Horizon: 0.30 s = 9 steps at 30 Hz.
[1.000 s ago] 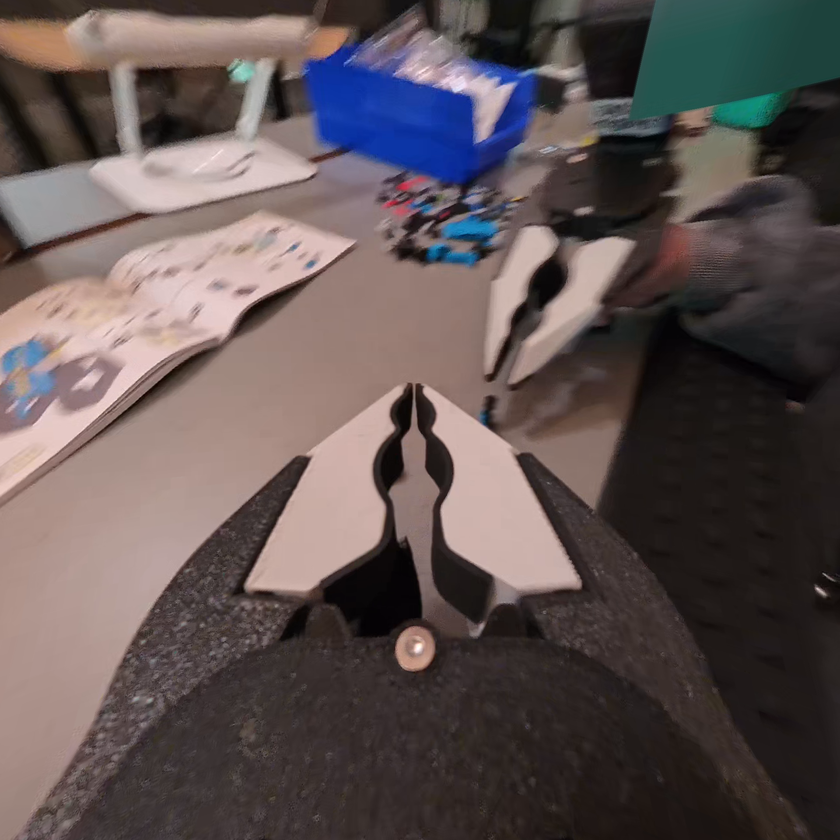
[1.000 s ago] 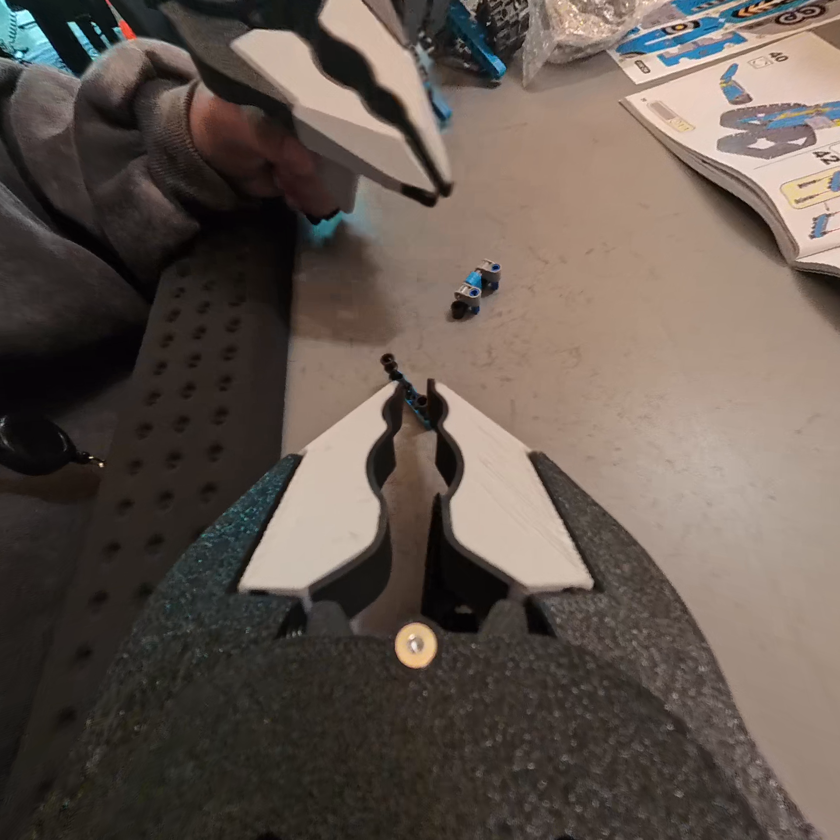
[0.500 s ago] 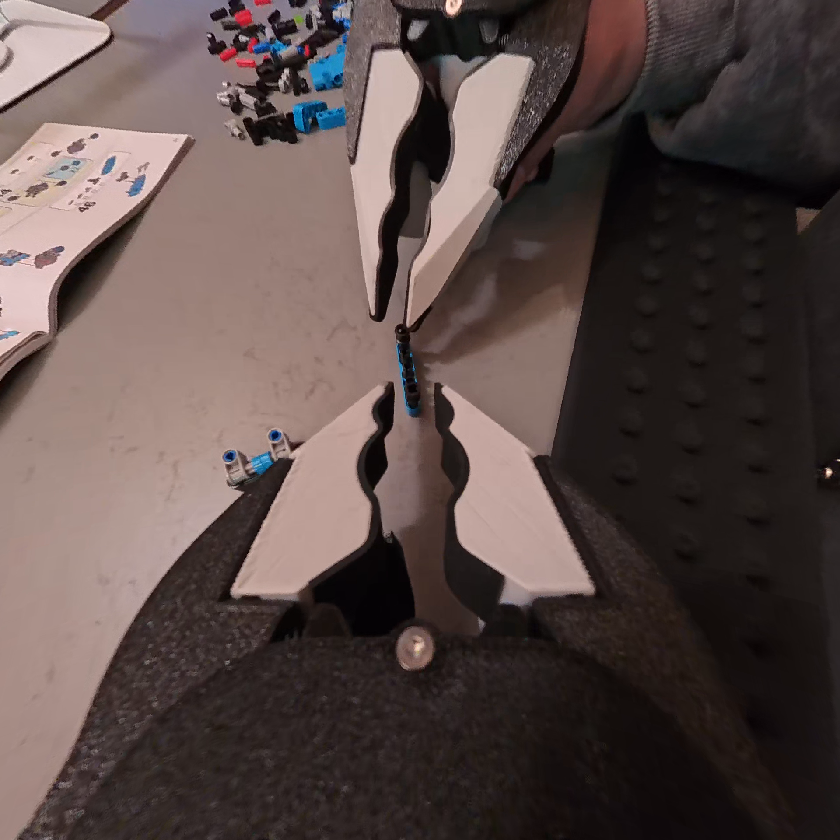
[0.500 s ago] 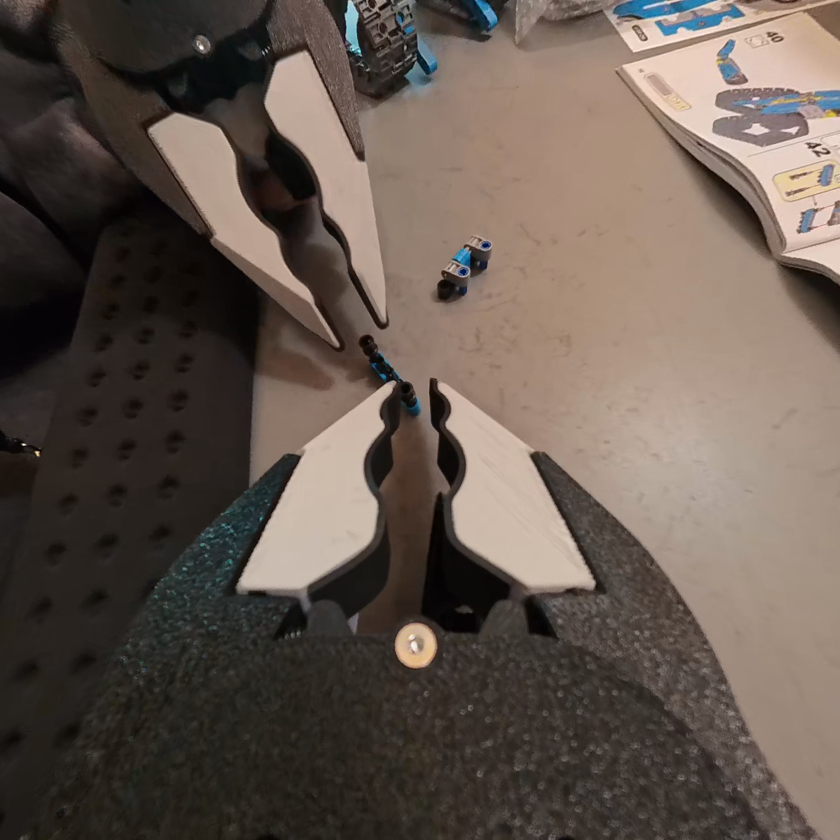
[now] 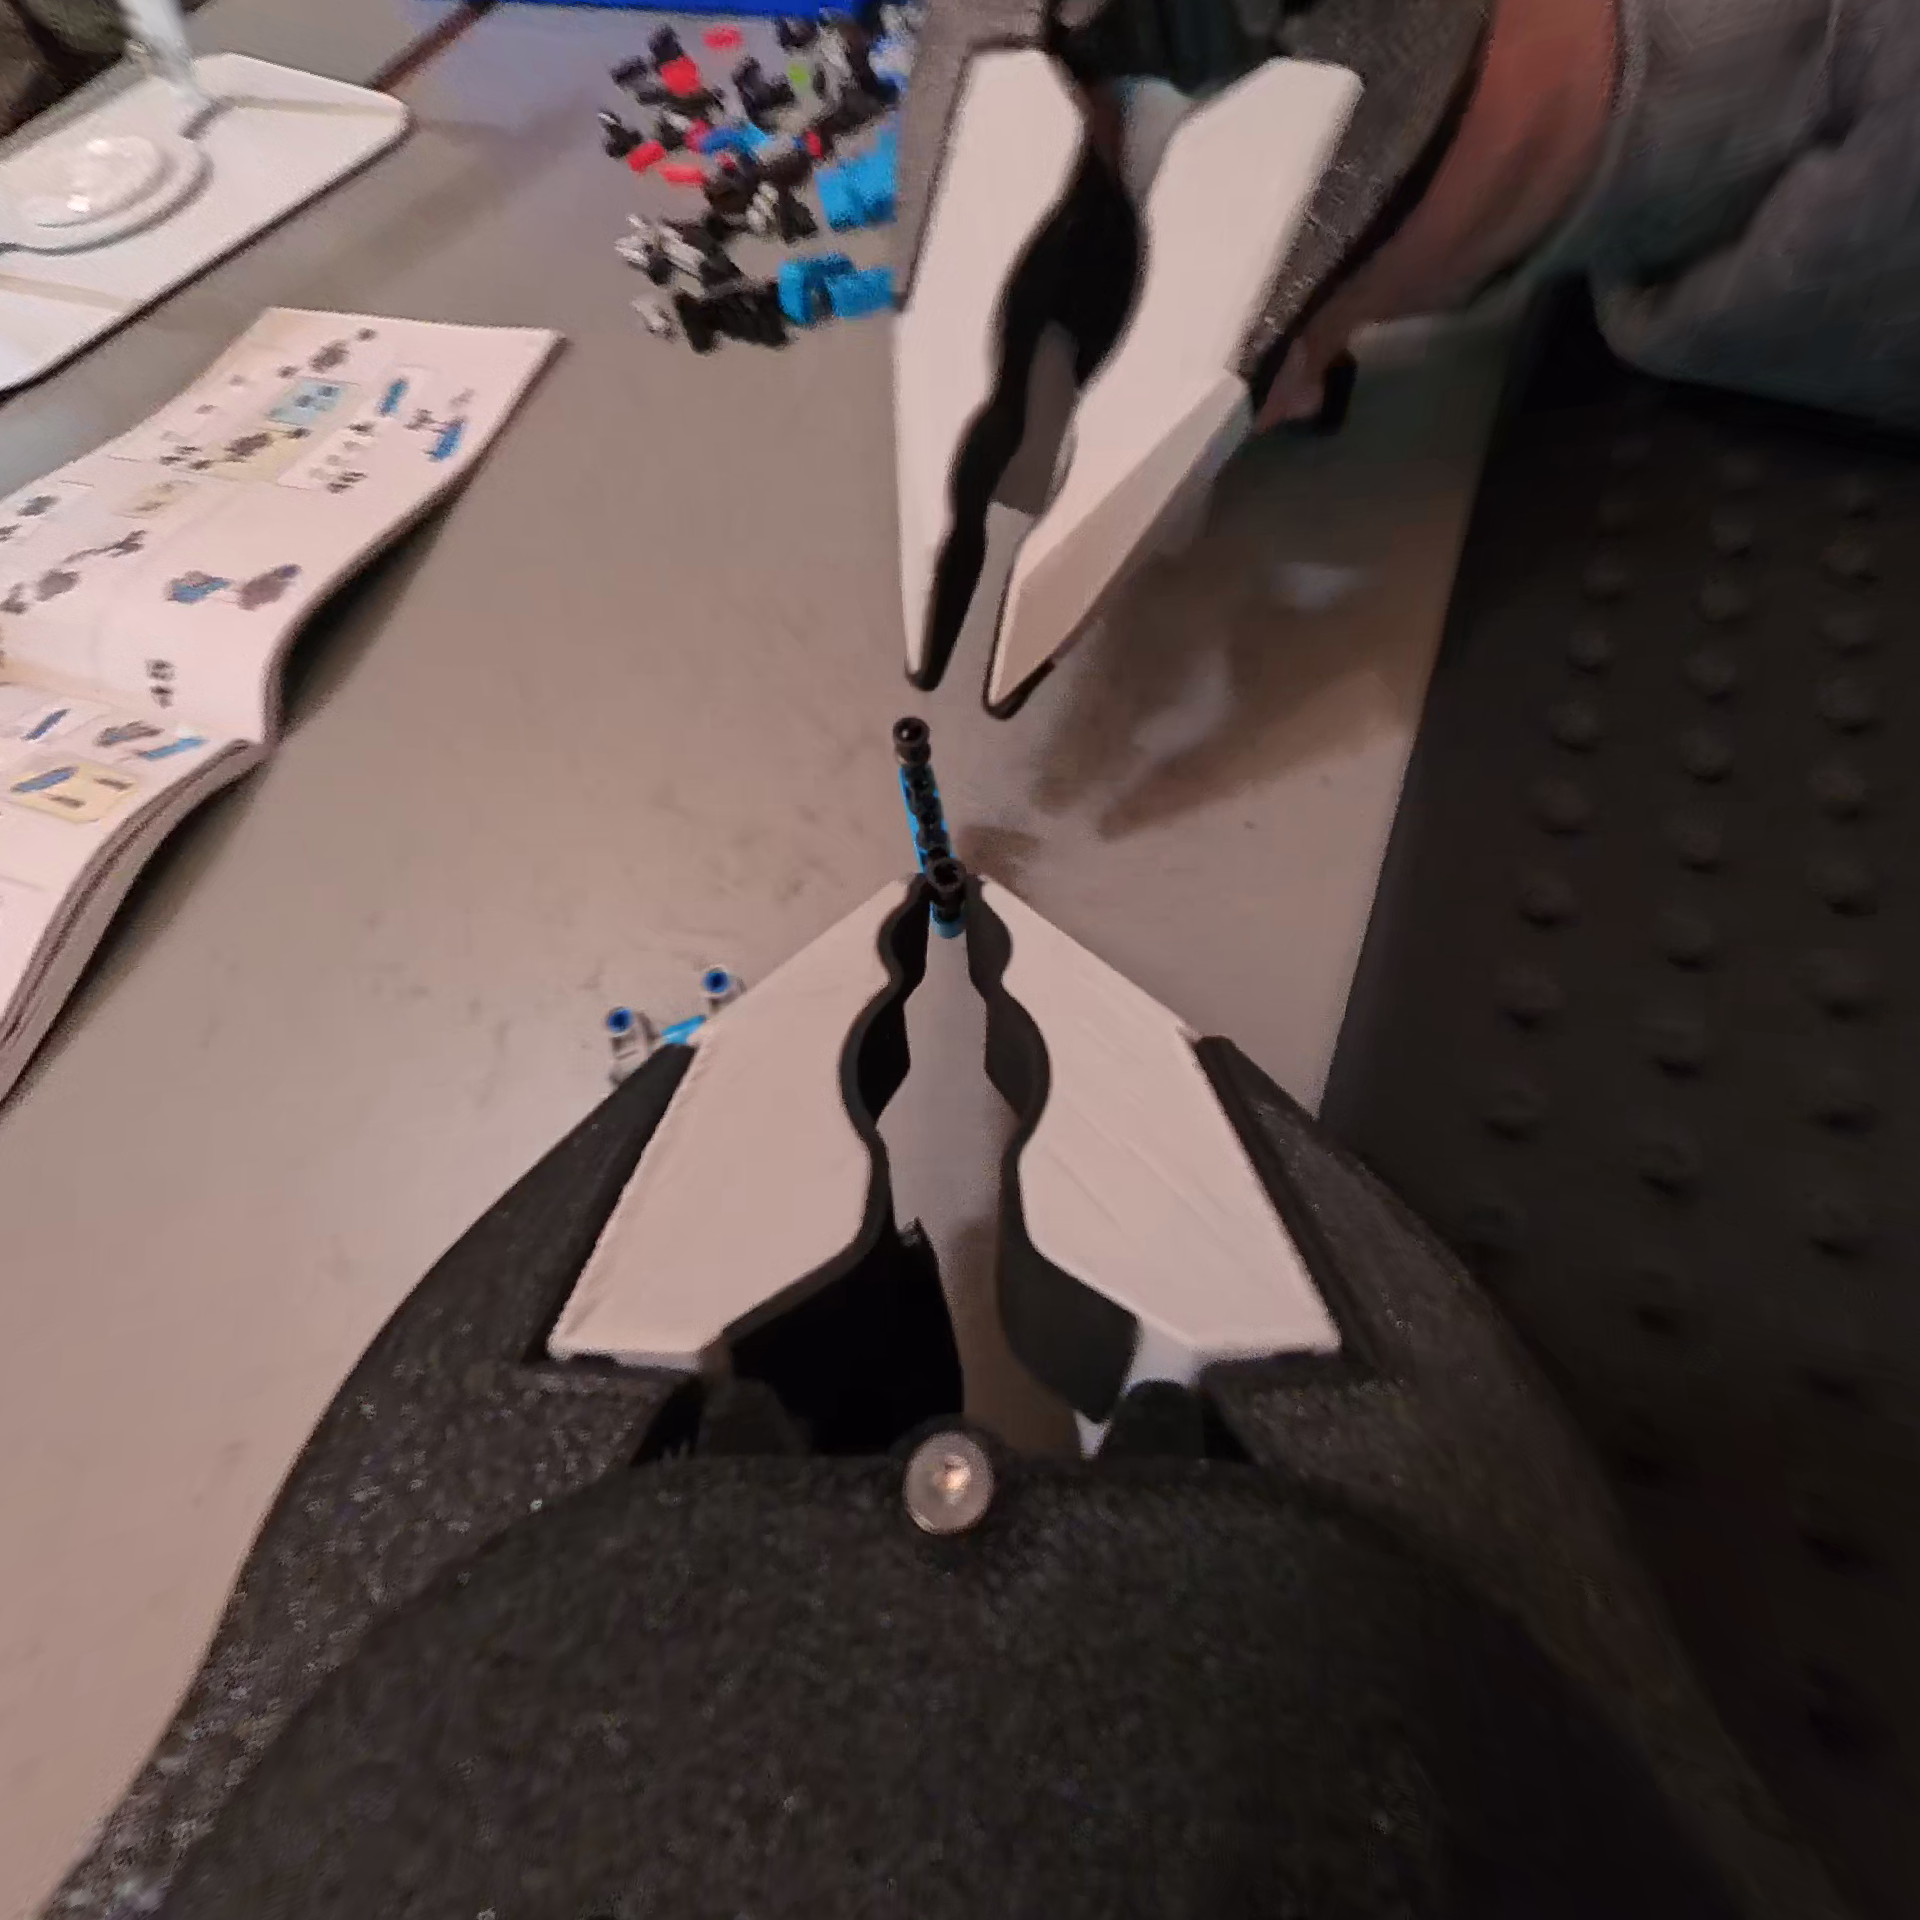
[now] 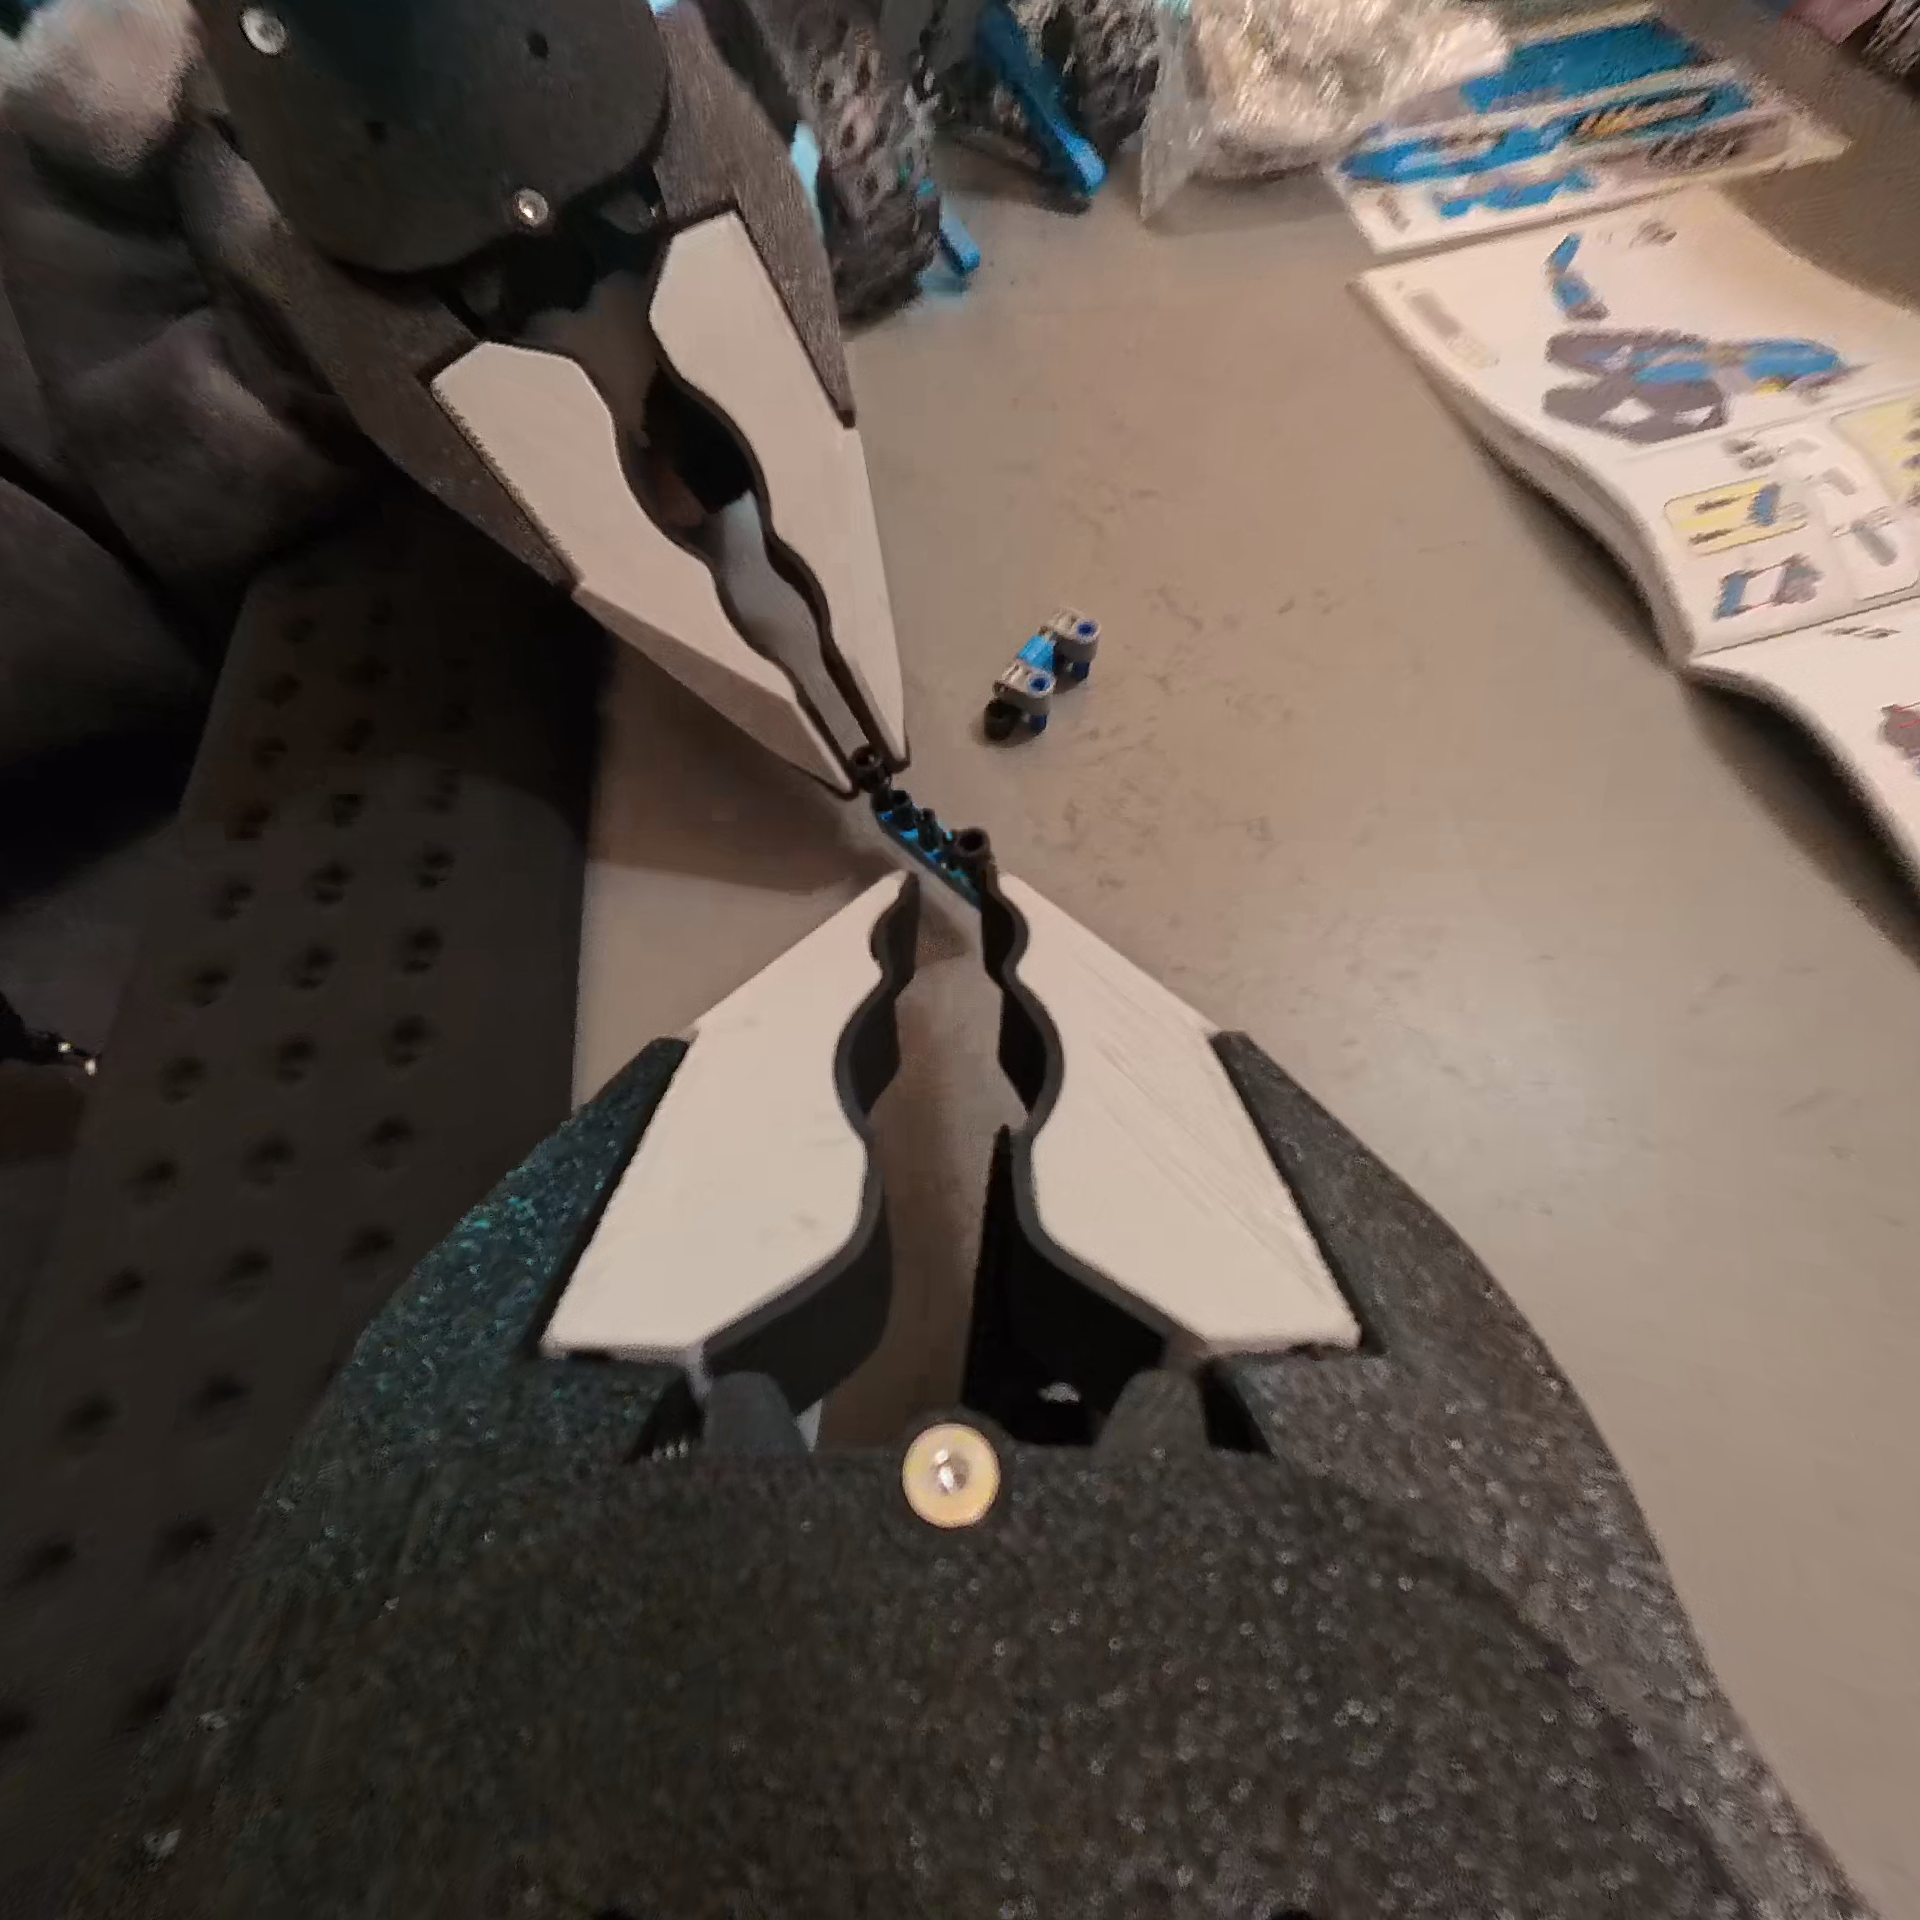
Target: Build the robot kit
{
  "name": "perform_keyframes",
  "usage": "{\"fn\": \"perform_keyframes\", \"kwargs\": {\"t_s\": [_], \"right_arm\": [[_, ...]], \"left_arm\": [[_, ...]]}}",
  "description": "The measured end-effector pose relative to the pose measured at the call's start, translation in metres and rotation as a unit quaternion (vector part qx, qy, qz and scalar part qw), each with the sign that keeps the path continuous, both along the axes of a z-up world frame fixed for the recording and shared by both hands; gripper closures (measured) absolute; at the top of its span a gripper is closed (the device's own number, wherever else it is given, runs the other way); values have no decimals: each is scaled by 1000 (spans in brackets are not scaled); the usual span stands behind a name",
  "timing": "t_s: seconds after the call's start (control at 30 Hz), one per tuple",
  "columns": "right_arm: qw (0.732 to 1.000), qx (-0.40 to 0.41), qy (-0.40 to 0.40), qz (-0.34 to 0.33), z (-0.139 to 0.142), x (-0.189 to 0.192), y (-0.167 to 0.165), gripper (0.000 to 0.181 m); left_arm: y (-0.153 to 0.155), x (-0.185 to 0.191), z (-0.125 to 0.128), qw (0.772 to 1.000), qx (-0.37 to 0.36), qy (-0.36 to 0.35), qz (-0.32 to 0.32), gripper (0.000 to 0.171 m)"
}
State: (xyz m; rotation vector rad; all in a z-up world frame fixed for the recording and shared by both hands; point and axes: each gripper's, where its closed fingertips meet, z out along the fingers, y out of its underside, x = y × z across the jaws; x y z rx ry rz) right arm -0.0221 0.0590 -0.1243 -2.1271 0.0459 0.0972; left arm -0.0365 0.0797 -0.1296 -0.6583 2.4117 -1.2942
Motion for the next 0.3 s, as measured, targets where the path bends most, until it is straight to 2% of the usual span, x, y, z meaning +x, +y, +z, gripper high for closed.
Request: {"fn": "perform_keyframes", "kwargs": {"t_s": [0.17,0.3], "right_arm": [[996,73,-2,-52,30,21,-5,170],[992,104,29,-71,40,29,-9,171]], "left_arm": [[29,24,35,985,-147,28,83,165],[48,34,54,945,-294,103,101,166]]}}
